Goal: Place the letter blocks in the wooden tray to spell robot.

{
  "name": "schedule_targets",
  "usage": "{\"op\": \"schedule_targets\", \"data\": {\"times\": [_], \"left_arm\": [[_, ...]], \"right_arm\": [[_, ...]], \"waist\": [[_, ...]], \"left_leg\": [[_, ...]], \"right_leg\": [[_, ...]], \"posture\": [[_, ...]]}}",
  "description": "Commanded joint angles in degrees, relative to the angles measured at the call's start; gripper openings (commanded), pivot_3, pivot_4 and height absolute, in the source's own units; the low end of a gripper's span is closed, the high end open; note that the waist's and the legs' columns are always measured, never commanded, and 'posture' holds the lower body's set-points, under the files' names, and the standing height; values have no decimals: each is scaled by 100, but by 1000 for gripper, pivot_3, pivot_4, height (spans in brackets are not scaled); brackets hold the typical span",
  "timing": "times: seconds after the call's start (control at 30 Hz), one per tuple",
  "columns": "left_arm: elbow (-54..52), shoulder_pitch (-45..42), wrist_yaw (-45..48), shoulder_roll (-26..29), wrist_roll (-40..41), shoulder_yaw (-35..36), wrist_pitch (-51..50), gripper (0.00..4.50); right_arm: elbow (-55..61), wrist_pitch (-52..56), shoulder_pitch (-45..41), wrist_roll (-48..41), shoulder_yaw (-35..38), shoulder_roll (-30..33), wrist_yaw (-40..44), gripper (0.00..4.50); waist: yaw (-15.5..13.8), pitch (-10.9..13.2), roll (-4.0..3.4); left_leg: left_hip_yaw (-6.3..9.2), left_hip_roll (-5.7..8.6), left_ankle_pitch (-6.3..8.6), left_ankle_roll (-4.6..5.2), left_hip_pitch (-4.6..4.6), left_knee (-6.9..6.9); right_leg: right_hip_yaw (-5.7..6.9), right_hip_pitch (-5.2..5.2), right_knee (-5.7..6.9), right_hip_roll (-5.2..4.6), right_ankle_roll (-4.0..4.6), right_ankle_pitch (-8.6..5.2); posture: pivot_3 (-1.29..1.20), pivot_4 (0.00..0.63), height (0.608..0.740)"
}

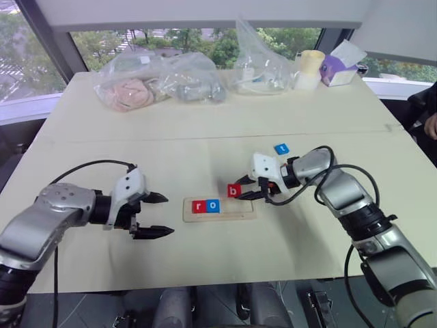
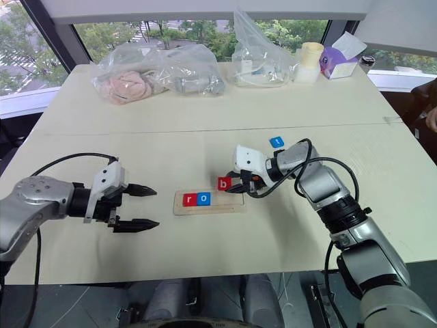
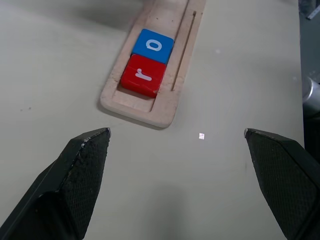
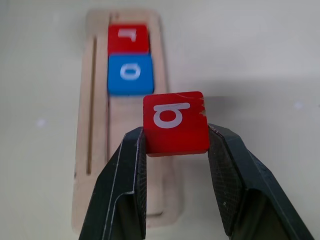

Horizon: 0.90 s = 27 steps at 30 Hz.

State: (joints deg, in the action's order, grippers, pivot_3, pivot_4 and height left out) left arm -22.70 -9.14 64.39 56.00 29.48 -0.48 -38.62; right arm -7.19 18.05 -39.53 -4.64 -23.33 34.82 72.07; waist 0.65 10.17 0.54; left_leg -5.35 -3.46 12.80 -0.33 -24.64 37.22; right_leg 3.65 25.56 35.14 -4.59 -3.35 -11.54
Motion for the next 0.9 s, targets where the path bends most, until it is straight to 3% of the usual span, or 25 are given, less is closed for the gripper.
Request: {"op": "schedule_targets", "data": {"times": [0.03, 0.6, 0.8, 0.83, 0.9], "left_arm": [[-262, 53, -129, -24, 114, 217, -29, 4500], [-95, -134, -366, -178, 45, 95, 72, 4500], [-83, -162, -382, -246, 19, 67, 69, 4500], [-88, -162, -389, -257, 21, 68, 65, 4500], [-98, -159, -403, -278, 24, 68, 54, 4500]], "right_arm": [[121, -112, -25, 66, -62, -104, 41, 1133], [322, -40, 297, 279, -247, -339, -119, 1133], [205, -90, 265, 364, -221, -459, -260, 4105], [211, -82, 279, 361, -214, -459, -266, 4459], [263, -62, 314, 342, -183, -460, -287, 4459]], "waist": [[9, 0, 0], [4, 0, 0], [11, 0, 0], [10, 0, 0], [8, -1, 1]], "left_leg": [[1, -2, 0, 0, 1, 0], [0, -4, -1, -1, 12, 1], [-1, -5, -1, -1, 13, 1], [-1, -5, -1, -1, 13, 1], [-2, -5, -1, -1, 13, 1]], "right_leg": [[0, 0, 3, 3, 0, 0], [0, -3, 13, 6, -1, 0], [0, -3, 13, 8, 0, 0], [0, -3, 13, 8, 0, 0], [0, -4, 13, 8, 0, 0]], "posture": [[0, 150, 739], [0, 150, 739], [0, 150, 739], [0, 150, 739], [0, 150, 739]]}}
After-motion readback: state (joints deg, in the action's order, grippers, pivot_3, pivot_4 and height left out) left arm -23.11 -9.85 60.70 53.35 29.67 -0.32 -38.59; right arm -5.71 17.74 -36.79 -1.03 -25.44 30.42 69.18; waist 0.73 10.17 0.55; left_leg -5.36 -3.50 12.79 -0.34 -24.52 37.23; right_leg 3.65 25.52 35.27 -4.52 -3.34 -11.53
